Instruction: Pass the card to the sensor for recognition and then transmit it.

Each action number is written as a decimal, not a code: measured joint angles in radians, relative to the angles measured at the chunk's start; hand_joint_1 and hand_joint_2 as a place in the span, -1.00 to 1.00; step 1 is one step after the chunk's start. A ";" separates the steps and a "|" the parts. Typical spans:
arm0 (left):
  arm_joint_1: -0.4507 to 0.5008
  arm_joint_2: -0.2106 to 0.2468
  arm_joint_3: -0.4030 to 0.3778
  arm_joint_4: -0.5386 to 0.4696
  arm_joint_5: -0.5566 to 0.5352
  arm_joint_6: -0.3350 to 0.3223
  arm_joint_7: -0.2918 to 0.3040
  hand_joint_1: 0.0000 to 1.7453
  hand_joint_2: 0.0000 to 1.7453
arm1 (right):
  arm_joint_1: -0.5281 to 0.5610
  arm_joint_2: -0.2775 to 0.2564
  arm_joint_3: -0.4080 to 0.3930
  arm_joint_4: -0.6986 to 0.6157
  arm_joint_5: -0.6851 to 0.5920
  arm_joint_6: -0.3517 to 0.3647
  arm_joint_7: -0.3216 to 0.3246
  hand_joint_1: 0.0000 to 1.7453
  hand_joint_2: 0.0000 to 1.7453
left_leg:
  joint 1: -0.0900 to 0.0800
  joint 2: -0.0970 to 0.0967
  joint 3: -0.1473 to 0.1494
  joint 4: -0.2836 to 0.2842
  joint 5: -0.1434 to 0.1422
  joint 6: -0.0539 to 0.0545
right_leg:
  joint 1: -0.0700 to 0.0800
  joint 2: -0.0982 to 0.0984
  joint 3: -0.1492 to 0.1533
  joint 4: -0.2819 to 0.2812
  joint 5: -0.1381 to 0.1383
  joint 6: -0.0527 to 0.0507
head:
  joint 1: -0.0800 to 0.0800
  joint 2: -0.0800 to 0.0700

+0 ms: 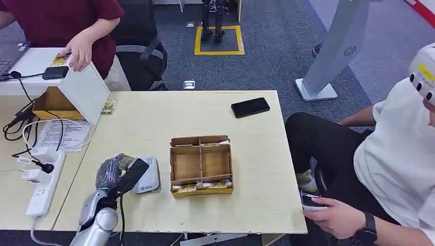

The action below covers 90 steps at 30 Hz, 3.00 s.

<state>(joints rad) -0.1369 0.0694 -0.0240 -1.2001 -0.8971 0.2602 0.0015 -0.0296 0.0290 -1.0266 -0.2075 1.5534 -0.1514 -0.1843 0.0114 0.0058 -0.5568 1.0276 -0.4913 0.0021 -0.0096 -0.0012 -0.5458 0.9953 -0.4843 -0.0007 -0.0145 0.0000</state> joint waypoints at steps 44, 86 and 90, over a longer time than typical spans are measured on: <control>-0.150 -0.060 0.107 -0.152 0.945 0.003 -0.380 1.00 1.00 | -0.008 0.002 0.028 0.000 0.016 -0.013 0.007 -1.00 1.00 | 0.000 -0.001 -0.001 0.000 0.003 0.000 | 0.000 -0.002 -0.001 0.000 0.002 -0.001 | 0.000 0.000; -0.232 -0.038 0.116 -0.038 0.755 0.052 -0.362 -1.00 1.00 | -0.015 0.002 0.085 0.000 0.003 -0.007 0.010 -1.00 1.00 | 0.000 0.000 -0.003 0.000 0.003 0.000 | 0.000 0.000 -0.002 0.000 0.002 -0.001 | 0.000 0.000; -0.176 -0.006 0.103 -0.101 0.776 -0.075 -0.354 -1.00 1.00 | -0.011 0.002 0.084 0.001 -0.009 -0.005 0.010 -1.00 1.00 | 0.000 0.000 -0.003 0.000 0.003 0.000 | 0.000 0.001 -0.003 0.000 0.002 -0.001 | 0.000 0.000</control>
<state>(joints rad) -0.3124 0.0630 0.0790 -1.3009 -0.1214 0.1852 -0.3529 -0.0404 0.0305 -0.9430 -0.2068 1.5443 -0.1568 -0.1739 0.0116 0.0063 -0.5601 1.0277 -0.4887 0.0023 -0.0093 -0.0006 -0.5492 0.9957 -0.4821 -0.0021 -0.0149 0.0000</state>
